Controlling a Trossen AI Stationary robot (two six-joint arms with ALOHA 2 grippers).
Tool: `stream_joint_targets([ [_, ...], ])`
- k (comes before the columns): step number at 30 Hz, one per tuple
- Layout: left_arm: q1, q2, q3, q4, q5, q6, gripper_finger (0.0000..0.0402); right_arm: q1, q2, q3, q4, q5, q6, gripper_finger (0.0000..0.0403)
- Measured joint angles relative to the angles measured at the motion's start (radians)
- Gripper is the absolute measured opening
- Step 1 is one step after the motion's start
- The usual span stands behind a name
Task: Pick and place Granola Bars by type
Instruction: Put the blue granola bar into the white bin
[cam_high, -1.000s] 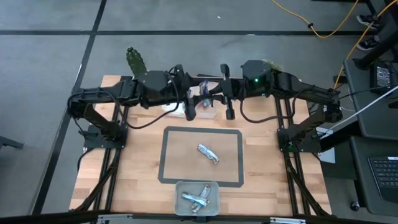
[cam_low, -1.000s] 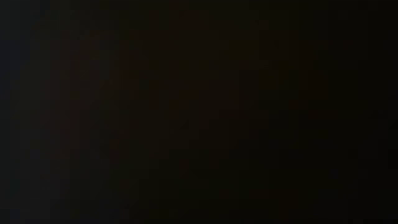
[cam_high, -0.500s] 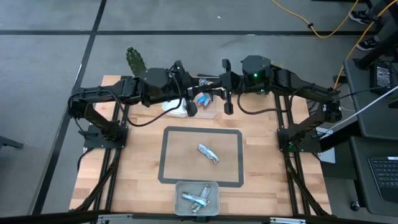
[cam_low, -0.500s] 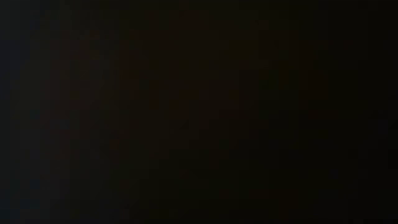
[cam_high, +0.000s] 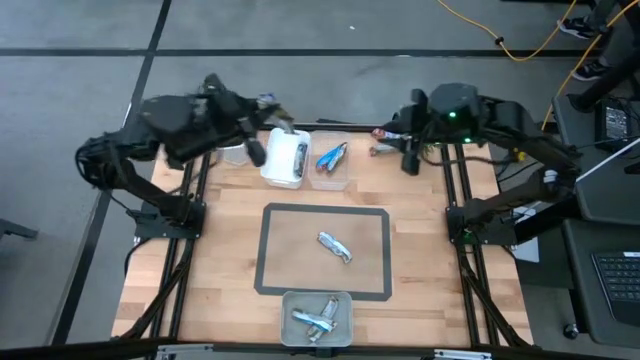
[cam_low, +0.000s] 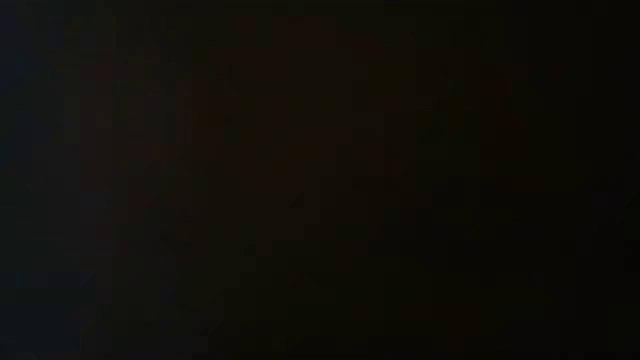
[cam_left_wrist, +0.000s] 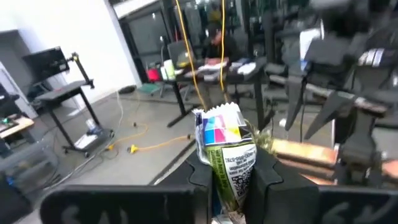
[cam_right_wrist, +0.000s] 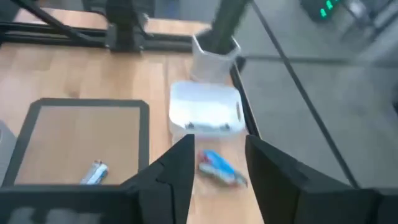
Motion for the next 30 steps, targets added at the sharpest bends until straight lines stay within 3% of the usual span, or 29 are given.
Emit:
stream_joint_targets([
  [5, -0.039, -0.022, 0.001, -0.007, -0.101, 0.037, 0.0035, 0.009, -0.053, 0.000, -0.047, 0.056, 0.066, 0.0144],
  [10, -0.041, -0.021, 0.000, -0.009, -0.120, 0.021, 0.0034, 0.009, -0.085, 0.000, -0.052, 0.114, 0.071, 0.0138],
  [15, 0.052, -0.018, 0.000, -0.009, -0.110, -0.016, 0.0035, 0.009, -0.104, 0.000, -0.098, 0.155, 0.074, 0.0134],
  [18, 0.177, -0.019, 0.000, 0.013, -0.017, -0.005, 0.0035, 0.009, -0.110, -0.017, -0.123, 0.156, 0.095, 0.0132],
  [24, 0.457, 0.001, 0.000, 0.014, 0.268, -0.053, 0.0036, 0.009, -0.165, -0.157, -0.080, 0.156, 0.122, 0.0130],
  [30, 0.577, 0.034, 0.000, -0.109, 0.399, -0.140, 0.0037, 0.010, -0.240, -0.316, 0.006, 0.154, 0.175, 0.0130],
])
